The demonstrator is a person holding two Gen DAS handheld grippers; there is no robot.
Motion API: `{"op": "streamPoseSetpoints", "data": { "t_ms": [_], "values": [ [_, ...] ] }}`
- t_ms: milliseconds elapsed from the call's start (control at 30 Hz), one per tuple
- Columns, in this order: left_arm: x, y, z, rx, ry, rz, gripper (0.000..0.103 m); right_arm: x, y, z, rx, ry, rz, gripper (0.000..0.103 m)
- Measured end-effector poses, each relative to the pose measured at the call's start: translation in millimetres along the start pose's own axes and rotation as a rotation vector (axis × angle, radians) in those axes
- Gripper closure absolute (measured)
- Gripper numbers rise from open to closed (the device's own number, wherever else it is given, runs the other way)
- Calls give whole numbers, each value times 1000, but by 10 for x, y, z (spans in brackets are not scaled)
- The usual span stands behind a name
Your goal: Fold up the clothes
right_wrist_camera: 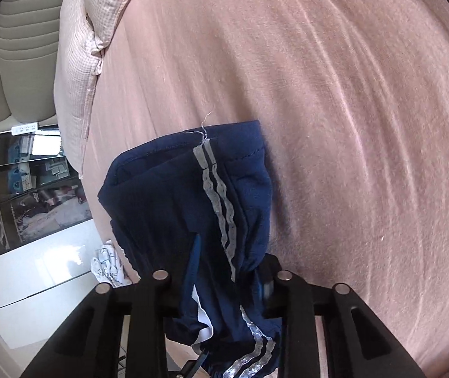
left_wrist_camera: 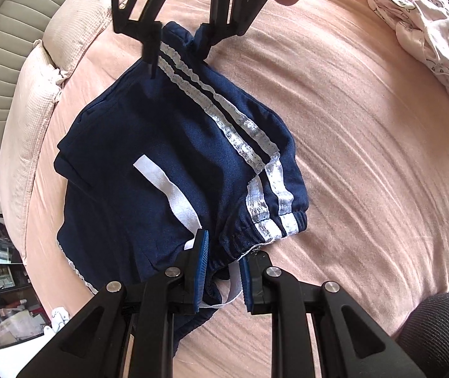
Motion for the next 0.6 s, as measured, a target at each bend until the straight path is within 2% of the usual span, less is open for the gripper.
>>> {"op": "streamPoseSetpoints", "data": {
  "t_ms": [33, 100, 233, 467, 533, 567, 600],
  "values": [
    [-12, -23, 12, 10, -5, 14, 86, 28, -5, 16, 11, 8, -44, 97],
    [-52, -54, 29, 25, -14, 33, 86, 105, 3, 27, 31, 29, -119, 98],
    [-107, -31, 34, 24, -10, 16, 86, 370, 14, 73, 55, 112, -277, 98],
    [-146, 27, 61, 9, 19, -17, 84, 719, 36, 124, 65, 189, -331, 98],
    [-168, 30, 68, 10, 22, -34, 71, 778, 25, 140, 69, 193, -328, 99],
    [-190, 31, 67, 9, 17, -41, 53, 810, 17, 148, 70, 195, -328, 99],
    [-214, 36, 65, 4, 12, -42, 41, 842, 8, 158, 70, 197, -331, 98]
  ]
}}
Point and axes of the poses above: each gripper's, at about its wrist camera, not at the fingertips, and y roughly against the way its jaws point, x to its left, z to its top, the point moved 2 cm from there along -y, roughly the way its jaws point, and after that the axes turned 4 degrees about y, right-handed, at the moved point
